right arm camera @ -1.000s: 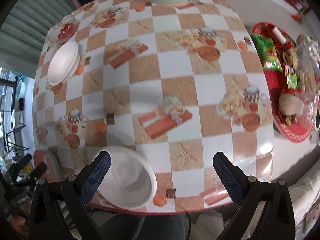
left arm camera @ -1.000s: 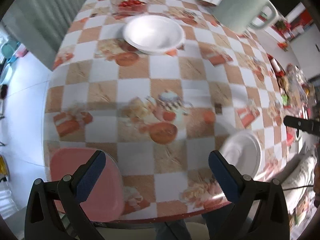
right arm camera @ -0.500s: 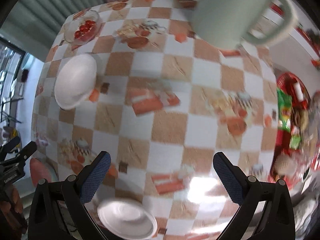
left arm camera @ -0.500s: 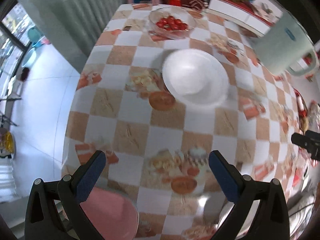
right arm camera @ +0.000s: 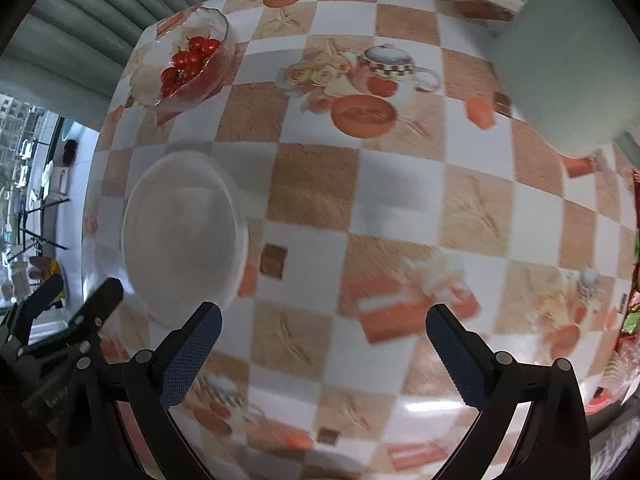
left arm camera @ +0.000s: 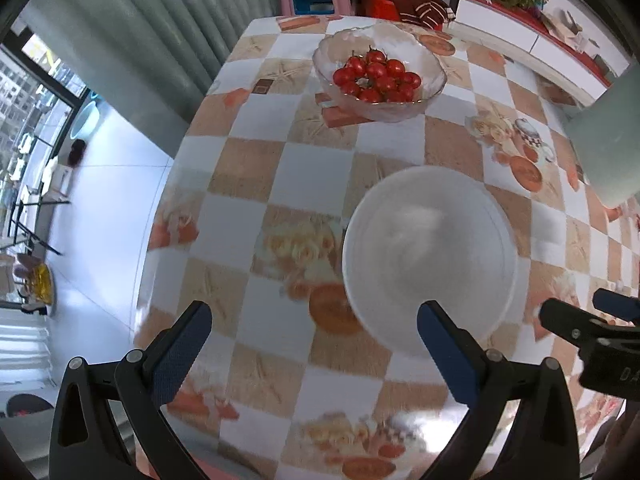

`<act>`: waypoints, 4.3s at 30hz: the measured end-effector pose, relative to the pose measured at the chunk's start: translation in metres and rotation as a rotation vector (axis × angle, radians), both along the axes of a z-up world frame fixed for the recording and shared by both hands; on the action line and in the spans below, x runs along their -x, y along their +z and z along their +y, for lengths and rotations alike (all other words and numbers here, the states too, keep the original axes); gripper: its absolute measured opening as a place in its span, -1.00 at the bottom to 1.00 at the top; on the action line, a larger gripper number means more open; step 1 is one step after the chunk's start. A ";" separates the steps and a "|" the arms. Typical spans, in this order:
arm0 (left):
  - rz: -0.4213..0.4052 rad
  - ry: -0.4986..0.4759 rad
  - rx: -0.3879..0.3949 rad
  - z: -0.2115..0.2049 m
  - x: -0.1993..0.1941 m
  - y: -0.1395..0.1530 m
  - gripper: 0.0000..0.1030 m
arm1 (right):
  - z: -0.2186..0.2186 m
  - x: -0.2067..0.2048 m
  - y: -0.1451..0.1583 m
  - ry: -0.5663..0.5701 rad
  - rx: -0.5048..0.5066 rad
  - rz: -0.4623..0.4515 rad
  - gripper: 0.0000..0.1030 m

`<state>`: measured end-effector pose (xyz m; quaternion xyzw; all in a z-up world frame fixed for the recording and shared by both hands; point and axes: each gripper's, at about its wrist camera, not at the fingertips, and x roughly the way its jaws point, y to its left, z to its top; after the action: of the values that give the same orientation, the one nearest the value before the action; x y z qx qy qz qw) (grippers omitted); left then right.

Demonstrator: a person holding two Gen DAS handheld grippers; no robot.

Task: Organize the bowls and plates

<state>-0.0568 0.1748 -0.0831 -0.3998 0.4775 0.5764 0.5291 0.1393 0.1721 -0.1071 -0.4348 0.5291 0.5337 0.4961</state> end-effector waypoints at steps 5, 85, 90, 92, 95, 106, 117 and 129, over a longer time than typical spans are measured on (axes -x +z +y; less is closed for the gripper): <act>0.039 -0.056 0.025 0.019 -0.010 -0.022 0.91 | 0.019 0.013 -0.014 -0.005 0.014 0.019 1.00; -0.112 -0.409 0.126 -0.173 -0.104 0.021 -0.45 | -0.187 -0.058 0.015 -0.112 0.142 0.062 -0.66; -0.111 -0.482 0.156 -0.202 -0.121 0.016 -0.45 | -0.225 -0.059 0.022 -0.158 0.160 0.049 -0.60; -0.102 -0.519 0.163 -0.213 -0.126 0.013 -0.45 | -0.242 -0.059 0.020 -0.186 0.172 0.050 -0.60; -0.092 -0.563 0.170 -0.226 -0.132 0.011 -0.45 | -0.258 -0.062 0.017 -0.216 0.188 0.047 -0.60; -0.081 -0.636 0.204 -0.246 -0.144 -0.006 -0.45 | -0.284 -0.066 0.004 -0.284 0.204 0.045 -0.60; -0.096 -0.667 0.178 -0.256 -0.135 -0.003 0.31 | -0.290 -0.067 -0.002 -0.319 0.199 0.055 -0.59; -0.121 -0.706 0.097 -0.253 -0.105 0.034 0.85 | -0.308 -0.072 0.036 -0.382 0.093 0.081 1.00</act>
<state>0.0487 -0.0787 -0.0495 -0.2684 0.5808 0.3101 0.7032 0.2111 -0.1354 -0.0707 -0.3270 0.6455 0.4221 0.5461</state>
